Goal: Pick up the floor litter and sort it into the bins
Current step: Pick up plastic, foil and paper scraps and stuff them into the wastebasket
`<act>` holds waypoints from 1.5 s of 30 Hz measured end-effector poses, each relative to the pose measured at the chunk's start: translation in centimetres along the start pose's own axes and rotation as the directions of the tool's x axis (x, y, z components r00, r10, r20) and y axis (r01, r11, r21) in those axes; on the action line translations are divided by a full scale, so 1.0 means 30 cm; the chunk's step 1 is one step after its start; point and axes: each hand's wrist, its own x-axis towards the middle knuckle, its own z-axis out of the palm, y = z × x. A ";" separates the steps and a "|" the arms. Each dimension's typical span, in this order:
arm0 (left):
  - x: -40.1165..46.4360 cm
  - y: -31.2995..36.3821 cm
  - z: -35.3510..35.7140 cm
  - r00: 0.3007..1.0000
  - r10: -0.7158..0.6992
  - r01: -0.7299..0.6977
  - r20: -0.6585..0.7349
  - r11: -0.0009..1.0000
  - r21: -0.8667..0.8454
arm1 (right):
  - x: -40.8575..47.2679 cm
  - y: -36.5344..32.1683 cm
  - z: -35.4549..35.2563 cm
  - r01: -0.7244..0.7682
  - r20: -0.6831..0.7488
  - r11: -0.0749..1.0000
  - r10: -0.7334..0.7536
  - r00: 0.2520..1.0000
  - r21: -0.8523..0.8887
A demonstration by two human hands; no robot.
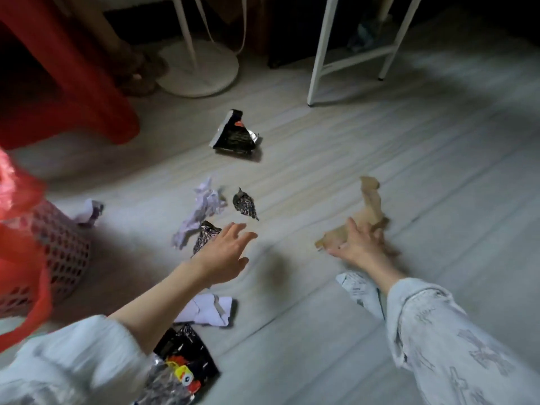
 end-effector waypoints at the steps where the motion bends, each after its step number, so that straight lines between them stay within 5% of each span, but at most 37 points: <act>1: 0.012 0.011 0.064 0.997 -0.010 0.010 0.073 1.000 0.000 | 0.014 0.055 0.054 -0.057 0.077 0.998 0.058 0.995 -0.025; 5: 0.024 0.015 0.169 0.955 -0.047 0.059 0.293 0.998 -0.032 | -0.024 0.158 0.221 -0.172 0.137 0.983 0.179 0.974 -0.057; 15: 0.035 0.015 0.216 0.946 0.030 -0.014 0.323 0.998 -0.053 | -0.027 0.136 0.263 -0.030 -0.027 0.991 0.034 0.999 0.129; 18: 0.025 0.010 0.223 0.957 0.017 -0.030 0.291 0.999 0.041 | -0.024 0.160 0.247 0.021 -0.276 0.989 0.019 0.961 0.144; 21: 0.006 0.007 0.233 0.949 -0.048 -0.005 0.311 0.986 0.166 | 0.025 0.194 0.216 0.180 -0.461 0.983 -0.146 0.875 0.029; 24: -0.019 -0.006 0.246 0.912 -0.095 0.045 0.399 0.990 0.134 | 0.113 0.195 0.149 0.273 -0.318 0.936 -0.334 0.887 -0.221; 26: -0.029 -0.014 0.243 0.892 -0.100 0.059 0.440 0.993 0.104 | 0.184 0.181 0.113 0.238 -0.174 0.923 -0.299 0.938 -0.304; 30: -0.027 -0.021 0.233 0.901 -0.081 0.014 0.427 0.987 0.158 | 0.264 0.165 0.123 0.118 -0.045 0.988 -0.123 0.991 -0.100; 34: -0.068 -0.043 0.271 0.892 -0.115 -0.020 0.437 0.956 0.294 | 0.209 0.143 0.215 0.186 -0.286 0.981 -0.193 0.939 -0.052; 40: -0.076 -0.019 0.284 0.965 -0.132 0.091 0.229 0.980 0.179 | 0.109 0.022 0.291 0.451 -0.343 0.891 -0.440 0.830 -0.054; 43: -0.077 -0.038 0.297 0.982 -0.138 0.131 0.131 0.990 0.061 | 0.042 -0.053 0.297 0.488 -0.343 0.831 -0.390 0.854 0.268; 45: -0.083 -0.049 0.300 0.973 -0.162 0.155 0.164 0.986 0.052 | 0.013 -0.088 0.271 0.413 -0.378 0.737 -0.229 0.897 0.534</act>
